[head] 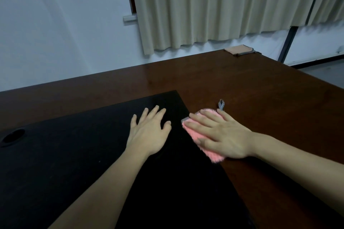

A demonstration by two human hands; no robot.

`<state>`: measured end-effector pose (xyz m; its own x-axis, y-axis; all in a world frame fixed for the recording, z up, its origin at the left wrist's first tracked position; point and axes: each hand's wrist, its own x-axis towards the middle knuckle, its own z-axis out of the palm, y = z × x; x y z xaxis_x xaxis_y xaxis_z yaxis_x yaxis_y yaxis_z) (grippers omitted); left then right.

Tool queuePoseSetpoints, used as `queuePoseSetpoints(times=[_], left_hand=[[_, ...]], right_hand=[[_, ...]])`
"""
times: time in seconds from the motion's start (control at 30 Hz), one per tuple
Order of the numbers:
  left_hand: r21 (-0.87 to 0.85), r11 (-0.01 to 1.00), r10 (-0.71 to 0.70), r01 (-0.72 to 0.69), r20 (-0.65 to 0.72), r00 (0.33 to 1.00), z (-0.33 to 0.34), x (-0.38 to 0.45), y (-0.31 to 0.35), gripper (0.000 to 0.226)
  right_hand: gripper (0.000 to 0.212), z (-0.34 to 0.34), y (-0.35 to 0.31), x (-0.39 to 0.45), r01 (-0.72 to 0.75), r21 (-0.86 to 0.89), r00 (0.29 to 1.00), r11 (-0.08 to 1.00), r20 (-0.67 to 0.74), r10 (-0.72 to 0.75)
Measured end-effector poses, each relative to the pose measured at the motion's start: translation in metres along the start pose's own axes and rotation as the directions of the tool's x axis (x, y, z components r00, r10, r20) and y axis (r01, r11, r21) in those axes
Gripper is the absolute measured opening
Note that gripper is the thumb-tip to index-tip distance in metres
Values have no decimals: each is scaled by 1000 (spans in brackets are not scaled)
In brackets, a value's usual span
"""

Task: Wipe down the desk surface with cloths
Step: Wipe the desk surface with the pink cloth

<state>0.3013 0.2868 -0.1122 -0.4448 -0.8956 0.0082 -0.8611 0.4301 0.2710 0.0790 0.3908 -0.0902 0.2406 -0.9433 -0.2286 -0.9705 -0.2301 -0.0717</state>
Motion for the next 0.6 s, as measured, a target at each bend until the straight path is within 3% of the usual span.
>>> queuePoseSetpoints(times=[0.2,0.5,0.6], left_hand=[[9,1000,-4,4,-4,1000,2,1,2,58],[5,1000,-13,13,-1,1000,1,1,3,57],[4,1000,-14,14,-5,1000,0,-1,4,57]], right_hand=[[59,0,18,8,-24,20,1000,1000,-11,24],[60,-25,55,111,-308,83,948,948,-62,314],[61,-23,44,115,-323,90,942,942,-62,329]])
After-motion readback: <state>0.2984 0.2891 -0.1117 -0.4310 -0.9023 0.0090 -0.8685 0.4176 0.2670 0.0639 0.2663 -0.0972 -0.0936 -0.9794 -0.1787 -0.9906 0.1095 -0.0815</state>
